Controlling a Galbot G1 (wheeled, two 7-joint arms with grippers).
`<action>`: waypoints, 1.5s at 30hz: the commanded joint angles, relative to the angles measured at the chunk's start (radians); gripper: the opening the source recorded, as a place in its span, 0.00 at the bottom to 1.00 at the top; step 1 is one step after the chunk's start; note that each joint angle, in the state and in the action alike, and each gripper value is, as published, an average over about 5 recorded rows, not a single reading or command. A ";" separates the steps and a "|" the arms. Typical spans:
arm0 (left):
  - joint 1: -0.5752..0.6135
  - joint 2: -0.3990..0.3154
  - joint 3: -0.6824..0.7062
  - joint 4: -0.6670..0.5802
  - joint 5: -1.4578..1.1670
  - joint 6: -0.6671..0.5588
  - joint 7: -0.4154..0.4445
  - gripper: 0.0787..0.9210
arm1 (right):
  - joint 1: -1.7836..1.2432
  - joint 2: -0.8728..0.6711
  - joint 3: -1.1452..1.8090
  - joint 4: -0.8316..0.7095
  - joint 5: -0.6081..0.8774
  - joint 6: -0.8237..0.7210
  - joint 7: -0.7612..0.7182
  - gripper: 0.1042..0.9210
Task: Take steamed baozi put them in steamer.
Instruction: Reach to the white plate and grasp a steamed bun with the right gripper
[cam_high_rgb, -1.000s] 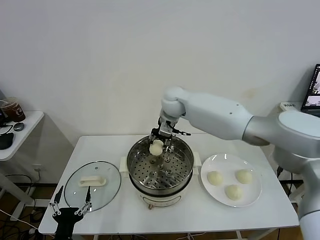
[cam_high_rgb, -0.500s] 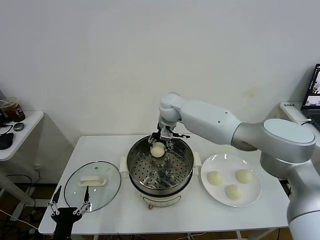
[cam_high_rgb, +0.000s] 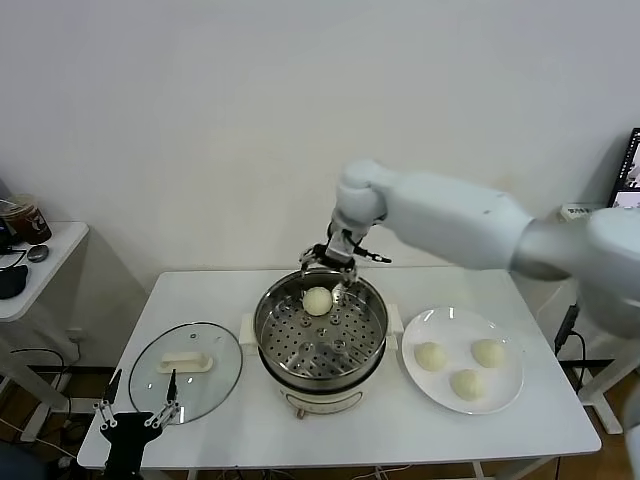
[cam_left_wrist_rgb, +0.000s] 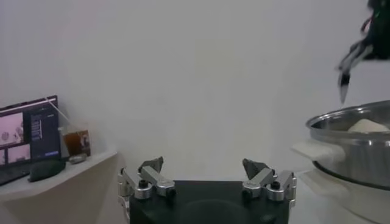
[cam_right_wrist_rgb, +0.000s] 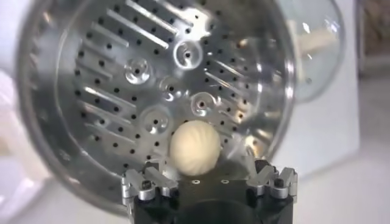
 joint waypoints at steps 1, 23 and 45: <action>-0.008 0.009 0.004 -0.035 -0.013 0.130 -0.023 0.88 | 0.195 -0.243 -0.106 0.303 0.225 -0.541 -0.045 0.88; -0.023 0.007 -0.012 -0.005 0.016 0.136 -0.011 0.88 | -0.416 -0.569 0.162 0.203 -0.084 -0.492 0.012 0.88; -0.001 -0.005 -0.039 -0.002 0.023 0.128 -0.009 0.88 | -0.718 -0.279 0.402 -0.143 -0.255 -0.362 0.056 0.88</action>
